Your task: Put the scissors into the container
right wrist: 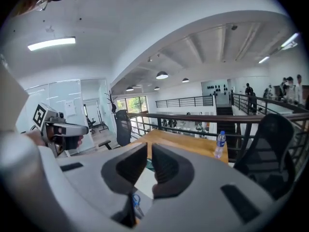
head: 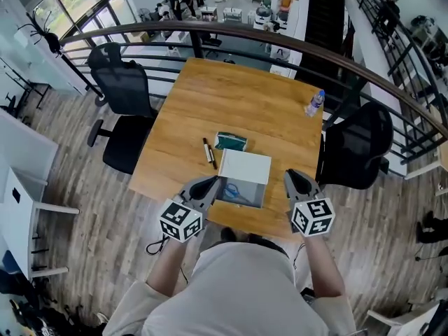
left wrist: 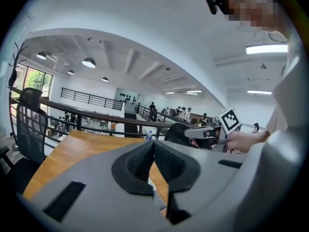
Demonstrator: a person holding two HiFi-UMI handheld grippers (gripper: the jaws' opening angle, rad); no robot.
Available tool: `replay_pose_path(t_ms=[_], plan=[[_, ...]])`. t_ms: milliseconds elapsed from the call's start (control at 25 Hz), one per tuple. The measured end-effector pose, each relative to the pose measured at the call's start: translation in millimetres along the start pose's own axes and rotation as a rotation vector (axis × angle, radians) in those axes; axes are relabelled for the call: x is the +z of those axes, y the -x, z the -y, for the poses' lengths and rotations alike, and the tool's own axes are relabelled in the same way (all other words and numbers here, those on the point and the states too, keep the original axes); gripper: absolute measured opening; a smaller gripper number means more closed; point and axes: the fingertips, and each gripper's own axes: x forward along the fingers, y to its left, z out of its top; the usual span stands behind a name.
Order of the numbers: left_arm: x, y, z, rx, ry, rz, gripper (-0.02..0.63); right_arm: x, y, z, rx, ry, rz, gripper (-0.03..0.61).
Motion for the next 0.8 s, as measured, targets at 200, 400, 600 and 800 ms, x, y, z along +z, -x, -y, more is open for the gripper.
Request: replay_pose_path(t_ms=[200, 400, 600, 800], plan=[[17.1, 0.4, 1.4, 0.048, -0.014, 0.036, -0.008, 27.9, 13.5, 6.6, 0.004, 0.083, 0.066, 0.020], [29.0, 4.2, 1.7, 0.083, -0.036, 0.079, -0.008, 45.3, 24.0, 8.0, 0.025, 0.113, 0.124, 0.003], [40.2, 6.1, 6.6, 0.106, -0.061, 0.111, -0.008, 57.2, 32.8, 9.0, 0.043, 0.146, 0.178, 0.002], [43.2, 8.7, 9.6, 0.123, -0.072, 0.117, -0.008, 63.5, 37.7, 9.1, 0.043, 0.170, 0.194, 0.002]])
